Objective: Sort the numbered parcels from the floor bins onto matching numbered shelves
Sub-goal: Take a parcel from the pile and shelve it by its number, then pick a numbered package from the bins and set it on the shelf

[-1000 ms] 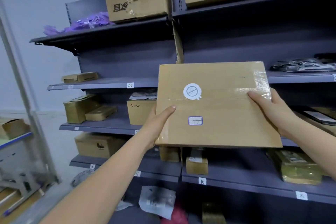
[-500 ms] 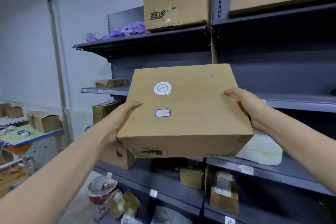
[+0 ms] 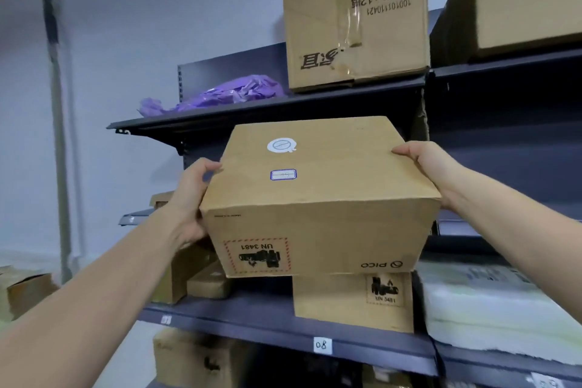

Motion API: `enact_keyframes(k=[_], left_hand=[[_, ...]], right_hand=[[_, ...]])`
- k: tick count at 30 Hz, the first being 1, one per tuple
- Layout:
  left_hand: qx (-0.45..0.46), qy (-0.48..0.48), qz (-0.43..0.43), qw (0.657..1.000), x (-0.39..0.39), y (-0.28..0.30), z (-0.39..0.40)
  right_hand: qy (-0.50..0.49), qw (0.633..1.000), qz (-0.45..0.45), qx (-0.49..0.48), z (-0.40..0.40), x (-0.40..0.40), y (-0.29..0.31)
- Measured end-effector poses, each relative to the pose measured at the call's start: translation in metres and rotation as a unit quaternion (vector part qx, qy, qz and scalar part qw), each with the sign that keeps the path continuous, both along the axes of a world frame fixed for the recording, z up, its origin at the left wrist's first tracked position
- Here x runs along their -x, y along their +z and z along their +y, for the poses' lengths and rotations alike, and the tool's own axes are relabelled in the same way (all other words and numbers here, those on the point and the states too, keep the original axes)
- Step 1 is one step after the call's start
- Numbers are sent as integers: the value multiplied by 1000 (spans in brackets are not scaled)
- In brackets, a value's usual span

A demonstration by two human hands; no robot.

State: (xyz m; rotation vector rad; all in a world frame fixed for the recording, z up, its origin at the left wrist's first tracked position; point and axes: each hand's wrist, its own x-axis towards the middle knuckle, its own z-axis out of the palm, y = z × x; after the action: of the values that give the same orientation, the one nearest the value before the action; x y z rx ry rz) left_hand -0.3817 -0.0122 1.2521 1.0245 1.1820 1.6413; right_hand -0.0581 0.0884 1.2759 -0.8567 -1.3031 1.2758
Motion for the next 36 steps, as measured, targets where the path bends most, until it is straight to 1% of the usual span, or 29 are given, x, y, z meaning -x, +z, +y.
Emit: enact_keyframes(k=[3, 5, 8, 11, 18, 22, 27, 31, 33, 36], left_hand=[[-22, -12, -4, 1000, 21, 9, 37], [-52, -23, -1, 998, 28, 13, 61], [-86, -42, -4, 995, 36, 16, 95], [-91, -55, -29, 994, 40, 16, 128], [-95, -48, -65, 992, 36, 31, 205], [-101, -48, -67, 991, 26, 31, 243], [-116, -58, -44, 991, 19, 26, 276], [-113, -90, 6, 989, 10, 19, 299], [-122, -101, 26, 987, 6, 16, 309], [-107, -112, 53, 987, -1, 17, 324]], right_hand=[[-36, 999, 0, 11, 18, 17, 17], [-60, 998, 16, 9, 29, 25, 30], [-53, 997, 51, 7, 46, 30, 38], [-41, 996, 73, -9, 67, 33, 39], [-59, 995, 48, -65, 136, 30, 33], [-81, 992, 45, -85, 175, 30, 32], [-91, 992, 61, -68, 210, 28, 26], [-122, 991, 35, -43, 229, 24, 13], [-139, 989, 35, -37, 237, 20, 9], [-174, 984, 42, -23, 244, 18, 11]])
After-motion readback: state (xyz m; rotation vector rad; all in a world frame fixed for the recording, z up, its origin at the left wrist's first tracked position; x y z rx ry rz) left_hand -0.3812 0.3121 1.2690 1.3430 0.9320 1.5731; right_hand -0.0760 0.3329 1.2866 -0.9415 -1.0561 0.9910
